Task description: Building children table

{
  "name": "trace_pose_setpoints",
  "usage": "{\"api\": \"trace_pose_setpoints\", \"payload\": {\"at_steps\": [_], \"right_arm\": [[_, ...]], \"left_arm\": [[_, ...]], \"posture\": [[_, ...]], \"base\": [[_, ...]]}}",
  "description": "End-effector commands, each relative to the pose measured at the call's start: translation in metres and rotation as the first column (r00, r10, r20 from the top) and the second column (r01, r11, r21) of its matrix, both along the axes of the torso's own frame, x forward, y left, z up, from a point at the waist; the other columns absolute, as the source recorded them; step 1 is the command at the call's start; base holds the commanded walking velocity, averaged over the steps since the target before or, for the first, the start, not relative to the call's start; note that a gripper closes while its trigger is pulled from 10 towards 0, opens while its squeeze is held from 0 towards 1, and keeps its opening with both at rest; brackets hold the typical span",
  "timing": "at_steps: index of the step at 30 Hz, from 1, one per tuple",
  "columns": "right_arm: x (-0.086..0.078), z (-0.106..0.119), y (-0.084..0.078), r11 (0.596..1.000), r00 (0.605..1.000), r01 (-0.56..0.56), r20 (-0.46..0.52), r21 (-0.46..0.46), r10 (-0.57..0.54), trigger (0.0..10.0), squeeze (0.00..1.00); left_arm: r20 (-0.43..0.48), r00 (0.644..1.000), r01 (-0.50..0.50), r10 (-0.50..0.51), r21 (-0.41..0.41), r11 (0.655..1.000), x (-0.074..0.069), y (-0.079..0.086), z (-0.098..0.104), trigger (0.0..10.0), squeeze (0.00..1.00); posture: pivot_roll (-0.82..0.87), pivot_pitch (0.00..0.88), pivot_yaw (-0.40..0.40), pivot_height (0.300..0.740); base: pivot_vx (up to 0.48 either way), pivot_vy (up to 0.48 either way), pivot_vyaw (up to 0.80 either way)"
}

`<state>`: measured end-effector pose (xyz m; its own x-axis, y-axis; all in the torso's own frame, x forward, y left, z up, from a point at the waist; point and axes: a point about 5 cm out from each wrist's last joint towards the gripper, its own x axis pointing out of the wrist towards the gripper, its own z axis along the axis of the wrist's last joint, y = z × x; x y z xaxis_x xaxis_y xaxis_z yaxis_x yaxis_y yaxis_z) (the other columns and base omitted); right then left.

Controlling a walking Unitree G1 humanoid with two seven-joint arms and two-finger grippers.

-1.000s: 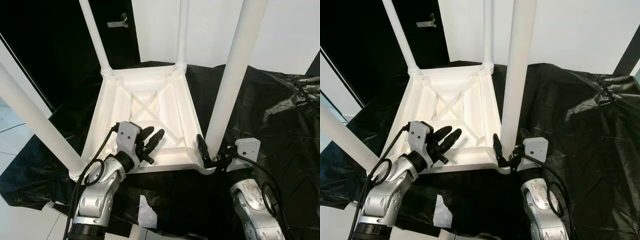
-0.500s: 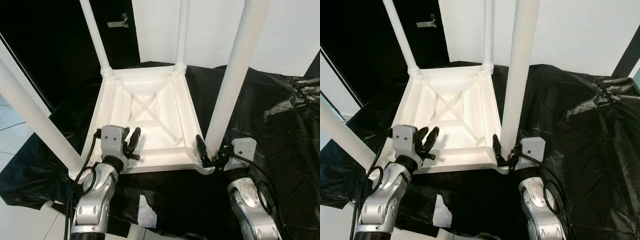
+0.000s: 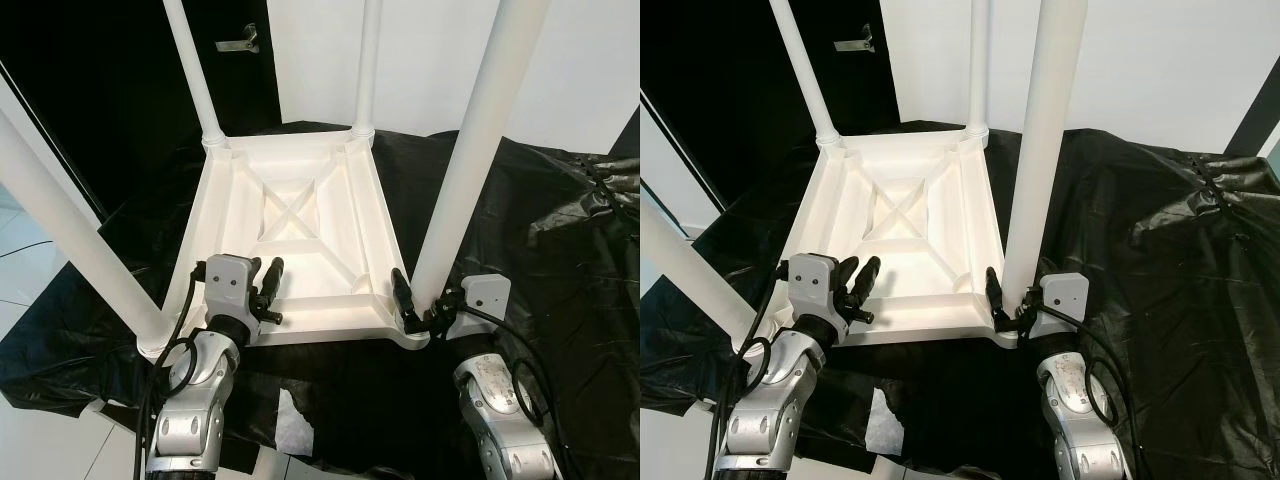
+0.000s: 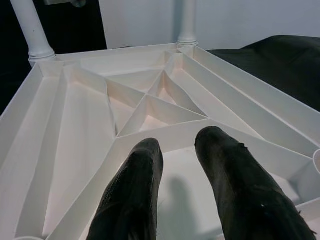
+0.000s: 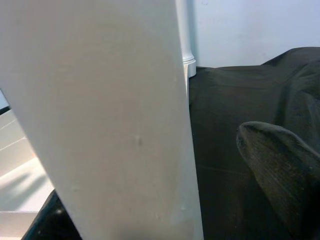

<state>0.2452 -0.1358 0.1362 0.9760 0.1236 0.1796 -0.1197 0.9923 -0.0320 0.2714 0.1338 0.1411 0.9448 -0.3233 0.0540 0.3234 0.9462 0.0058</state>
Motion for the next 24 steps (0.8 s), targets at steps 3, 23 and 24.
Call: {"api": "trace_pose_setpoints", "payload": {"at_steps": [3,23,24], "right_arm": [[0.0014,-0.0017,-0.0009,1.0,1.0,0.014,-0.002,0.004,-0.014,10.0,0.0],[0.0013,-0.0025,-0.0013,1.0,1.0,0.025,0.001,0.001,-0.025,10.0,0.0],[0.0012,-0.0026,-0.0015,1.0,1.0,0.025,0.0,0.002,-0.025,10.0,0.0]], "left_arm": [[-0.002,0.999,-0.045,0.045,0.005,0.999,0.0011,0.002,0.0007,10.0,0.0],[-0.023,0.999,-0.041,0.041,-0.004,0.999,0.0025,0.0024,0.0001,10.0,0.0],[-0.024,0.999,-0.041,0.041,-0.005,0.999,0.0025,0.0025,0.0001,10.0,0.0]], "posture": [[0.0,0.0,0.019,0.74],[0.0,0.0,0.02,0.74],[0.0,0.0,0.02,0.74]], "base": [[0.0,0.0,0.0],[0.0,0.0,0.0],[0.0,0.0,0.0]]}}
